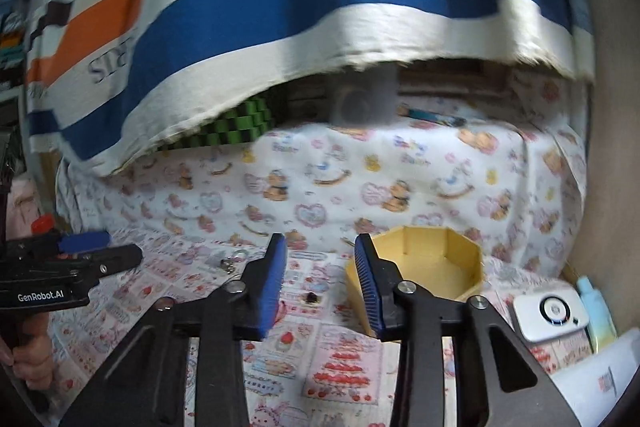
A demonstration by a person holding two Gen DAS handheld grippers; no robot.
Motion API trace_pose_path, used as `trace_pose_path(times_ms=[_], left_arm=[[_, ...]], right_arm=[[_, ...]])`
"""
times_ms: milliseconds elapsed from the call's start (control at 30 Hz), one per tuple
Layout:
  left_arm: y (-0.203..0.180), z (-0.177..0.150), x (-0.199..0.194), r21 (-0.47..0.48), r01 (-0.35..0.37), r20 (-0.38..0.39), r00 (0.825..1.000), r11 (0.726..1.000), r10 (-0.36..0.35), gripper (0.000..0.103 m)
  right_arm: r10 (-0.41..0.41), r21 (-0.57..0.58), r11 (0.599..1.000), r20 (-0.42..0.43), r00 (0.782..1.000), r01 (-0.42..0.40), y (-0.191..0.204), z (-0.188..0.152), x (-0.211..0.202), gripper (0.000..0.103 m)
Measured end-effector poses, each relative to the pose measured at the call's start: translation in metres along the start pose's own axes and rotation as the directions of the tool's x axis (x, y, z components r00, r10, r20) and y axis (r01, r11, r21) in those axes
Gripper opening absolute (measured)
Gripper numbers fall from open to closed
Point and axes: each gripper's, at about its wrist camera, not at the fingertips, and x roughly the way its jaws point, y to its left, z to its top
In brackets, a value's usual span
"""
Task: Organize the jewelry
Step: 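Grasp the red string bracelet with the left tool and lift it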
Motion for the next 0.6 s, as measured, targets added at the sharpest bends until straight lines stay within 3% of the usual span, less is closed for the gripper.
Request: trace_pose_path(times_ms=[67, 133, 200, 267, 433, 533, 600], left_arm=[[-0.013, 0.007, 0.017, 0.001, 0.005, -0.101, 0.995, 1.0, -0.005, 0.059], [-0.021, 0.011, 0.036, -0.061, 0.042, -0.208, 0.977, 0.997, -0.053, 0.051], [-0.03, 0.012, 0.049, -0.102, 0.078, -0.256, 0.961, 0.992, -0.102, 0.033], [-0.042, 0.013, 0.056, -0.086, 0.083, -0.268, 0.958, 0.993, -0.103, 0.033], [-0.055, 0.01, 0.073, -0.077, -0.007, -0.349, 0.937, 0.997, -0.02, 0.033], [-0.055, 0.009, 0.078, -0.089, -0.003, -0.352, 0.936, 0.996, -0.029, 0.033], [-0.056, 0.008, 0.082, -0.066, -0.036, -0.355, 0.935, 0.997, 0.01, 0.033]], right_arm=[[0.016, 0.032, 0.999, -0.029, 0.999, -0.015, -0.006, 0.001, 0.001, 0.038], [0.034, 0.064, 0.998, -0.066, 0.997, -0.03, -0.012, 0.002, 0.006, 0.039], [0.042, 0.051, 0.998, -0.078, 0.996, -0.038, -0.015, 0.002, 0.01, 0.039], [0.014, 0.032, 0.999, -0.07, 0.997, -0.012, -0.016, 0.001, 0.011, 0.038], [0.043, 0.098, 0.995, -0.109, 0.993, -0.032, -0.027, 0.001, 0.017, 0.038], [0.023, 0.11, 0.994, -0.107, 0.994, -0.011, -0.029, 0.001, 0.017, 0.039], [0.02, 0.113, 0.994, -0.106, 0.994, -0.008, -0.029, 0.001, 0.016, 0.039]])
